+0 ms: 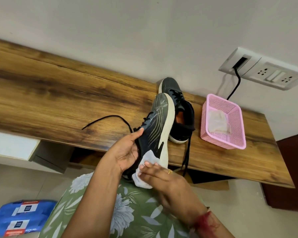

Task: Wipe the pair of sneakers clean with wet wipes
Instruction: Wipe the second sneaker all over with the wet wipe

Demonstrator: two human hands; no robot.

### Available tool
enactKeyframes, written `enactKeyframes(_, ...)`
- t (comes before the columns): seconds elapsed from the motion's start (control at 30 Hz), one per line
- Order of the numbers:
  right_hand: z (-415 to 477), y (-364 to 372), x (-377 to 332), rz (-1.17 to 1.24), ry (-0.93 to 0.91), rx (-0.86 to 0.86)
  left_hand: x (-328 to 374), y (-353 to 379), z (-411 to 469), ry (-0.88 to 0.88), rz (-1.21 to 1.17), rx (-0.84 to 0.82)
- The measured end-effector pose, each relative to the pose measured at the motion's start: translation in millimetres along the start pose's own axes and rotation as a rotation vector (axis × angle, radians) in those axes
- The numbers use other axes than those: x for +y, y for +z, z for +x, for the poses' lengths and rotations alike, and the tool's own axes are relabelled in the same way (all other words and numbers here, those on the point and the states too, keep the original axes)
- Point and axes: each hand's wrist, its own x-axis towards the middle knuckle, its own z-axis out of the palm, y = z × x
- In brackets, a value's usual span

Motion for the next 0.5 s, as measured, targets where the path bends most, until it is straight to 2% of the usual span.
enactKeyframes(0.07,7,-13,-8,0.429,0.335,0.211,0,2,-5,0.002,0.107,-0.002)
enactKeyframes(0.17,23,-27,0,1.001,0.809,0.573,-3,-1,-10,-0.032,0.530,0.097)
enactKeyframes(0.23,32,-38,14,1.149,0.933,0.733,-5,-5,-11,-0.009,0.628,0.189)
enactKeyframes(0.3,40,-48,25,1.074,0.932,0.821,-4,-10,-10,0.008,0.612,0.147)
enactKeyframes(0.37,47,-47,31,0.868,0.865,0.773,-3,-11,-10,0.005,0.559,0.050)
enactKeyframes(0.5,55,-21,26,0.250,0.612,0.364,1,-4,-11,-0.052,0.428,-0.036)
